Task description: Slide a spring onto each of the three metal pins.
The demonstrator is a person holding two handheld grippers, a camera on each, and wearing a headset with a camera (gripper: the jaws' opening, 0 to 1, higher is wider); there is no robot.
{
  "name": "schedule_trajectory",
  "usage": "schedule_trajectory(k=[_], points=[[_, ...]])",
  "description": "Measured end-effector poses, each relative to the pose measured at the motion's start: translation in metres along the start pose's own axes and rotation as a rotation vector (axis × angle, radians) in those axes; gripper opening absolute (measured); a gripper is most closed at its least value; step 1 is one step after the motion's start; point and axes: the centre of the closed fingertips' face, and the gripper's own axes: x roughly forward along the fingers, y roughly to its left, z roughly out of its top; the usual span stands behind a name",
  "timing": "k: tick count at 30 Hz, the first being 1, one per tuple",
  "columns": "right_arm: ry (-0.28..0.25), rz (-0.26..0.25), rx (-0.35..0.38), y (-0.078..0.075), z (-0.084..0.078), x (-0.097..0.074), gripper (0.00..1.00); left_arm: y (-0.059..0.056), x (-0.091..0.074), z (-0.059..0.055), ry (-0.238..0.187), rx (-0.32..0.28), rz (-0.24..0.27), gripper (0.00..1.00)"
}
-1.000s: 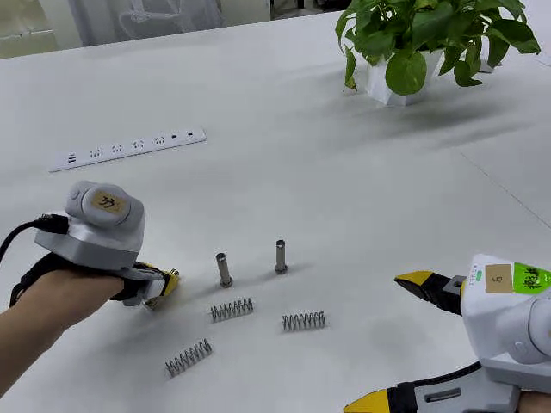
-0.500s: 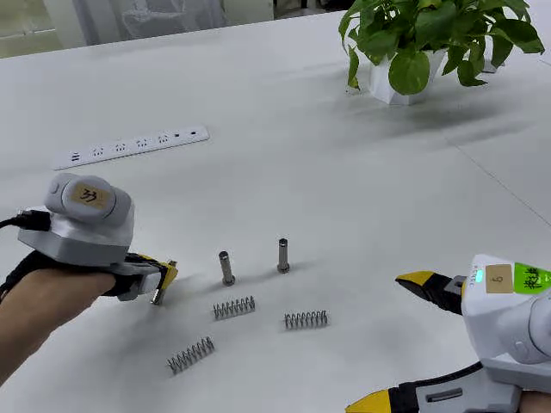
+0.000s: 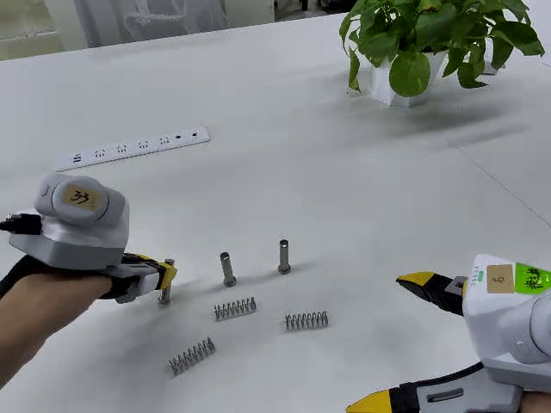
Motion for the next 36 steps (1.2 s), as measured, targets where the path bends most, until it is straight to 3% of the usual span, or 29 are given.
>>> schedule_trajectory(k=[10, 36], points=[[0.0, 0.001, 0.002, 0.0, 0.0, 0.0, 0.97, -0.003, -0.009, -0.002, -0.005, -0.001, 0.005, 0.08], [0.009, 0.008, -0.005, 0.003, -0.002, 0.001, 0.97, -0.002, -0.013, -0.013, -0.022, 0.01, 0.028, 0.08]])
